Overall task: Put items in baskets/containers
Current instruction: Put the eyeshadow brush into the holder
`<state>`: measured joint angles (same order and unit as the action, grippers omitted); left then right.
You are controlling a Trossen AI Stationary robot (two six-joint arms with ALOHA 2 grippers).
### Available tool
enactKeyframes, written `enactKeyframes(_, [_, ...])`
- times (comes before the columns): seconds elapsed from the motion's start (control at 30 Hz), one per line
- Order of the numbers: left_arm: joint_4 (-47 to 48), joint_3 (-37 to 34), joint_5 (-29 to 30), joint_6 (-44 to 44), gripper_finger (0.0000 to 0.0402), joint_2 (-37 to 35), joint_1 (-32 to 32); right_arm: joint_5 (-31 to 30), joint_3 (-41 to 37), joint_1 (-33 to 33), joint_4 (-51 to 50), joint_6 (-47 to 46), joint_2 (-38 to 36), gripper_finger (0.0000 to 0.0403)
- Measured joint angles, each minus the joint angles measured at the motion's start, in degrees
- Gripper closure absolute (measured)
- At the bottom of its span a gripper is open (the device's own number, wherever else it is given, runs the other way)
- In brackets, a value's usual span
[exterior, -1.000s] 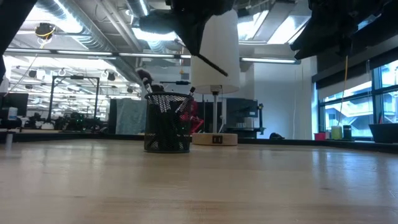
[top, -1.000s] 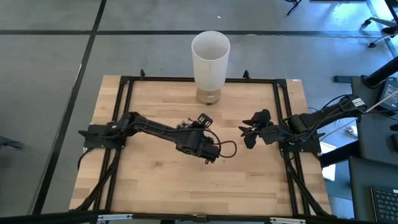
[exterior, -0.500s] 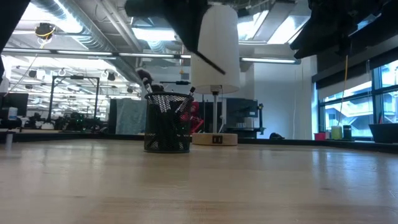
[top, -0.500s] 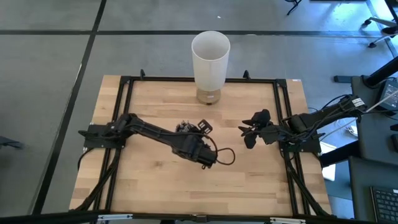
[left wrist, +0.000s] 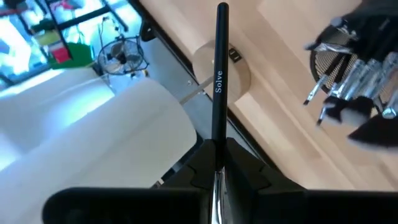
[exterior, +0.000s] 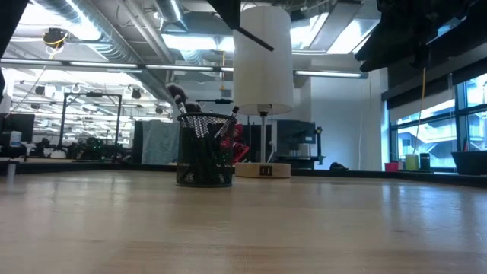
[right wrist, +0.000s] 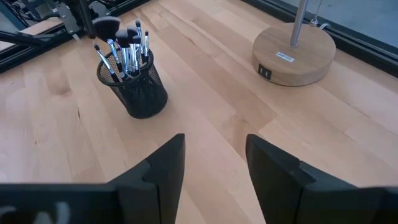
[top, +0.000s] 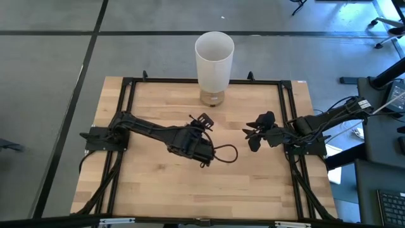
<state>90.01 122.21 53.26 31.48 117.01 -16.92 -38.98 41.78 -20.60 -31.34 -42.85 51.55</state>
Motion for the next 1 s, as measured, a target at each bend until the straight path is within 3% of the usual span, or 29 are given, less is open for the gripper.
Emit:
enactKeyframes(0.2, [-0.02, -0.02, 0.36, 8.27, 0.0384, 1.05, 0.18, 0.00, 0.00, 0.00, 0.03, -0.02, 0.00, 0.0233])
enactKeyframes(0.37, [-0.32, -0.10, 8.69, 20.96, 0.0384, 2.27, -0.88, 0.00, 0.00, 0.00, 0.17, 0.09, 0.00, 0.0233])
enactKeyframes(0.5, [-0.08, -1.79, 9.85, 18.58, 0.0384, 2.14, -0.58, 0.02, 0.00, 0.00, 0.16, 0.17, 0.00, 0.0233])
enactKeyframes(0.87, [0.01, -18.59, 7.47, 18.68, 0.0384, 1.83, -0.16, 0.02, 0.00, 0.00, -0.27, 0.96, 0.04, 0.0233])
enactKeyframes(1.0, [0.04, -20.92, 7.56, 19.75, 0.0384, 1.64, -0.43, 0.00, 0.00, 0.00, -0.27, 1.07, 0.04, 0.0233])
